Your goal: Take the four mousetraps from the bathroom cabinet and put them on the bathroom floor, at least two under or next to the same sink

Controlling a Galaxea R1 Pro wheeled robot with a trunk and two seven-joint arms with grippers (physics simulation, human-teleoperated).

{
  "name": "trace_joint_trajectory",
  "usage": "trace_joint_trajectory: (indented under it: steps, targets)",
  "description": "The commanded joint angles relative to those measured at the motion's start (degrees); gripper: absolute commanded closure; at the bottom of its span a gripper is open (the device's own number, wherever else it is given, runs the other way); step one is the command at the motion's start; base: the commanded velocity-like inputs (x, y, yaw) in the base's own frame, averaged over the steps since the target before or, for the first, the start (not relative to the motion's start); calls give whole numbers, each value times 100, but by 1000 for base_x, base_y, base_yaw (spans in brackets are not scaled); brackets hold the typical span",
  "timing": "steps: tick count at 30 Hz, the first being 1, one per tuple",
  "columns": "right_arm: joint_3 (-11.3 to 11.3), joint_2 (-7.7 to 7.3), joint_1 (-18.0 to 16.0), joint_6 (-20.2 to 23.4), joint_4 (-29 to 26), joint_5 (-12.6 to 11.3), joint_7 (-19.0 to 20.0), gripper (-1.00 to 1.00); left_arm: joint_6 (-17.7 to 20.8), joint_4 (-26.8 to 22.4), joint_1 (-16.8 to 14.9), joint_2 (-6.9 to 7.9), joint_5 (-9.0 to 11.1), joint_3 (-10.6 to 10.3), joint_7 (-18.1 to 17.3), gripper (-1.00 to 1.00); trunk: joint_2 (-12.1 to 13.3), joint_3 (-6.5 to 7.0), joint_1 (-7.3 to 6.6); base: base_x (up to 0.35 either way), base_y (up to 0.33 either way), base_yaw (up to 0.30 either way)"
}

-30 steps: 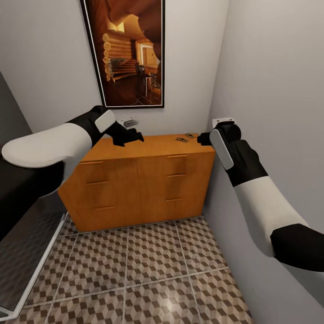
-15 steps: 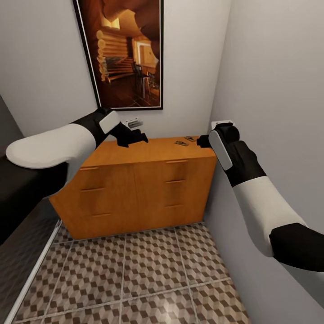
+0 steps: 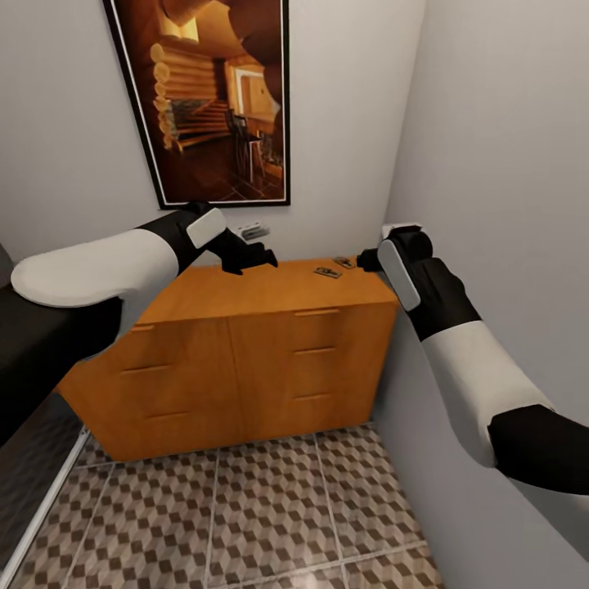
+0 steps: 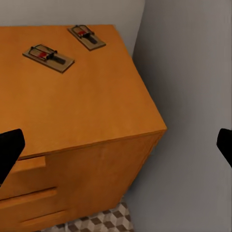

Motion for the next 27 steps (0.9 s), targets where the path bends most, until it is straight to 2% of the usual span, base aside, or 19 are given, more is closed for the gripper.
trace_joint_trajectory:
  steps: [1, 8, 12, 17, 27]
  targets:
    - [11, 5, -5, 12, 32, -57, -57, -100, 14, -12, -5, 3, 52, -39, 7, -100, -3, -6, 3, 328, -26, 0]
    - [11, 7, 1, 19, 151, -58, -29, -100, 12, -213, 5, 4, 59, -1, 14, -100, -3, -6, 3, 287, -9, 0]
    - [11, 6, 4, 14, 201, -58, -24, -100, 11, -489, 6, 5, 55, 12, 15, -100, -3, -6, 3, 79, -1, 0]
    - [11, 3, 10, 11, 231, -58, -22, -100, 11, -564, 6, -5, 78, 54, 14, -100, -3, -6, 3, 14, 0, 0]
    - [4, -12, 10, 20, 178, -43, -21, -100, 10, -577, -2, 6, 78, 467, 24, -100, -3, -6, 3, 2, 0, 0]
